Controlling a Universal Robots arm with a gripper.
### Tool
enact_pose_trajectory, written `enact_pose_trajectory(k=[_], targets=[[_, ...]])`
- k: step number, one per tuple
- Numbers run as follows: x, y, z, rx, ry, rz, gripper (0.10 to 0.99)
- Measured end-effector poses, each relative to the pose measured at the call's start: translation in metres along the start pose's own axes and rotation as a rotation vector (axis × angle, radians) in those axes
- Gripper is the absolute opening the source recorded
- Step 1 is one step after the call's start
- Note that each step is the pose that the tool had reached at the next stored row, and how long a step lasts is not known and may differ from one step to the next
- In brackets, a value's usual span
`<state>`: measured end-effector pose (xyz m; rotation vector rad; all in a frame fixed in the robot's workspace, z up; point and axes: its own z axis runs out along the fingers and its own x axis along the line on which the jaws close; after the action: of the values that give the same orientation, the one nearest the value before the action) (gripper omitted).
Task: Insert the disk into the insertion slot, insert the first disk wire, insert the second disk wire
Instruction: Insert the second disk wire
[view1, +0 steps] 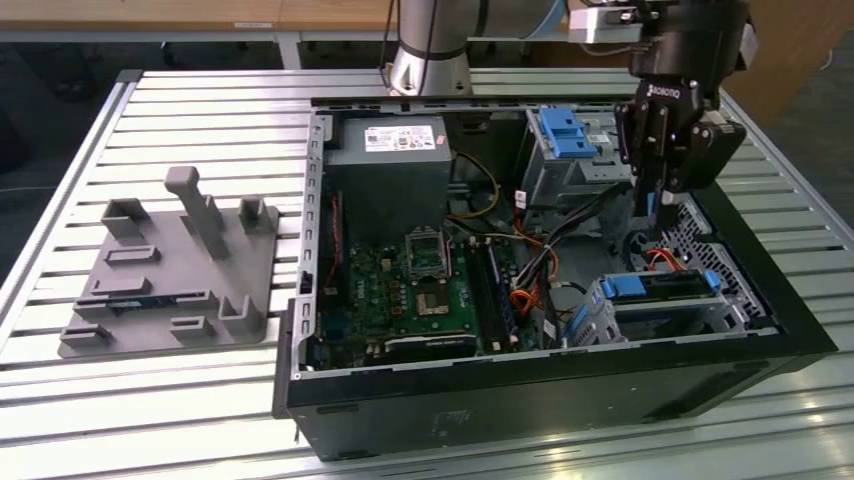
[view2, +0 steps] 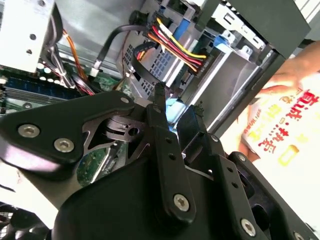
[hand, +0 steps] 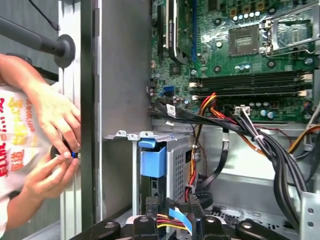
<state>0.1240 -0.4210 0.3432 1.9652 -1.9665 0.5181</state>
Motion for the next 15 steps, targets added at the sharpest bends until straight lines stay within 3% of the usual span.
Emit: enact_pose_trajectory(k=[1,6,8,11,15], targets=[[-0.0004,0.0000,0.0007,-0.001,0.0041,-0.001,0.373],[-0.0046,0.0002,0.0088,-0.004,0.0047,-0.003,0.373],[-0.0057,-0.0001,0.0112,-0.012,0.0047,-0.007,0.373],[-0.0066,-0.0028,0.0131,-0.031,0.0045,-0.017,0.373],[-0.0083,-0.0036,0.0127,-0.030,0.0047,-0.025,0.373]])
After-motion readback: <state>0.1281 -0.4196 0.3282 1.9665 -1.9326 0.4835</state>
